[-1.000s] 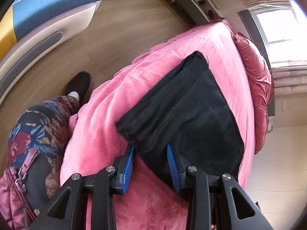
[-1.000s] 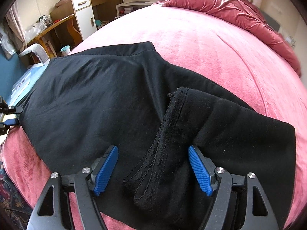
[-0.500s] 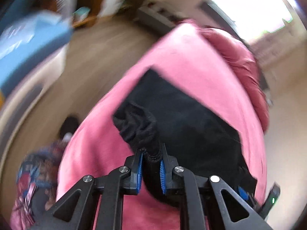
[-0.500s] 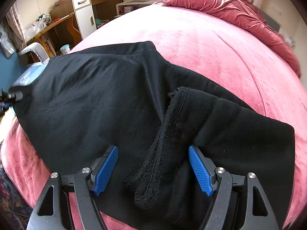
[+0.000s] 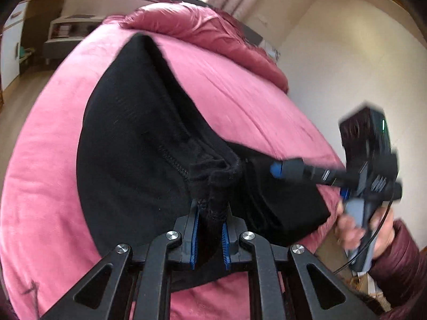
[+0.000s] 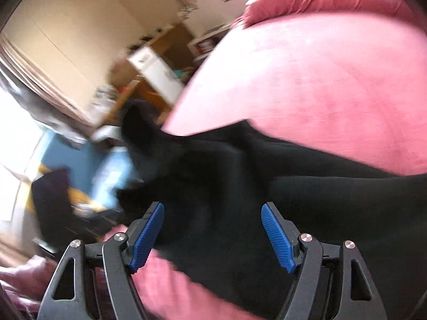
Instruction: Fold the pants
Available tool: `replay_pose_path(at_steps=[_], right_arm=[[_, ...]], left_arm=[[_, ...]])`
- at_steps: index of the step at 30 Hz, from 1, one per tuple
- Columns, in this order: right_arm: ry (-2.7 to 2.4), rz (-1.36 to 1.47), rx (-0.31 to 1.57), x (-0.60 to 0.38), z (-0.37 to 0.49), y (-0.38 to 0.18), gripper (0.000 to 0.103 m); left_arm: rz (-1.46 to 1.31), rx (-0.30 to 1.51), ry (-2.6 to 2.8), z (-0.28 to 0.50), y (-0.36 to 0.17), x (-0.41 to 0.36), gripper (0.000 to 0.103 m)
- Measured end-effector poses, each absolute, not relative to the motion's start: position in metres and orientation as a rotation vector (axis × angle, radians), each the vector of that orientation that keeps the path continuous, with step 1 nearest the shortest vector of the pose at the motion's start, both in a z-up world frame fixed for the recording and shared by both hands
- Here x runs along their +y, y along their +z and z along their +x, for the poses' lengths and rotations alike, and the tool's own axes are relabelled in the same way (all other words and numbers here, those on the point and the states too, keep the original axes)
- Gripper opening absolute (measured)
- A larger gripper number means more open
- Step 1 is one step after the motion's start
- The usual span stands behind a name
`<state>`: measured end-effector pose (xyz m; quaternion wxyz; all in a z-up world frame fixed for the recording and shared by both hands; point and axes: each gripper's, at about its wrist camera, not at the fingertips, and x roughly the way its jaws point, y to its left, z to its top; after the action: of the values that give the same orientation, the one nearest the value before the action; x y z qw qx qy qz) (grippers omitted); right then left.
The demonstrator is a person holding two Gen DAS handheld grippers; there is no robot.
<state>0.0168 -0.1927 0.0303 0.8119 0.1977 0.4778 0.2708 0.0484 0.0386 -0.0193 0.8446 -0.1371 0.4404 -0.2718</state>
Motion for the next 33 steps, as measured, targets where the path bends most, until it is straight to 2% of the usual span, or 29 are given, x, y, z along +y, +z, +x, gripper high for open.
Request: replay_pose_path(at_steps=[3, 10, 12, 19, 20, 23, 33], right_arm=[[0.673, 0.509, 1.047, -0.176, 0.033, 0.025, 0.081], [0.697, 0.452, 1.143, -0.128, 0.07, -0.001, 0.08], [0.698, 0.421, 1.16, -0.119, 0.076, -0.007, 0.068], [0.711, 0.352, 1.199, -0.11, 0.093, -0.022, 0.037], [0.718, 0.344, 1.199, -0.108, 0.092, -0.023, 0.028], [0.723, 0.317, 1.199, -0.103, 0.092, -0.023, 0.018], [0.706, 0.32, 1.191, -0.116, 0.08, -0.013, 0.015]], left_arm=[[-0.265, 0.948, -0.569, 0.047, -0.024, 0.032, 0.013], [-0.184, 0.948, -0.54, 0.046, -0.022, 0.015, 0.013], [-0.158, 0.951, -0.527, 0.049, -0.022, 0.008, 0.013], [-0.103, 0.954, -0.508, 0.049, -0.024, -0.006, 0.013], [-0.098, 0.958, -0.506, 0.049, -0.024, -0.008, 0.013], [-0.084, 0.958, -0.502, 0.044, -0.024, -0.02, 0.013], [-0.067, 0.949, -0.495, 0.036, -0.029, -0.037, 0.014]])
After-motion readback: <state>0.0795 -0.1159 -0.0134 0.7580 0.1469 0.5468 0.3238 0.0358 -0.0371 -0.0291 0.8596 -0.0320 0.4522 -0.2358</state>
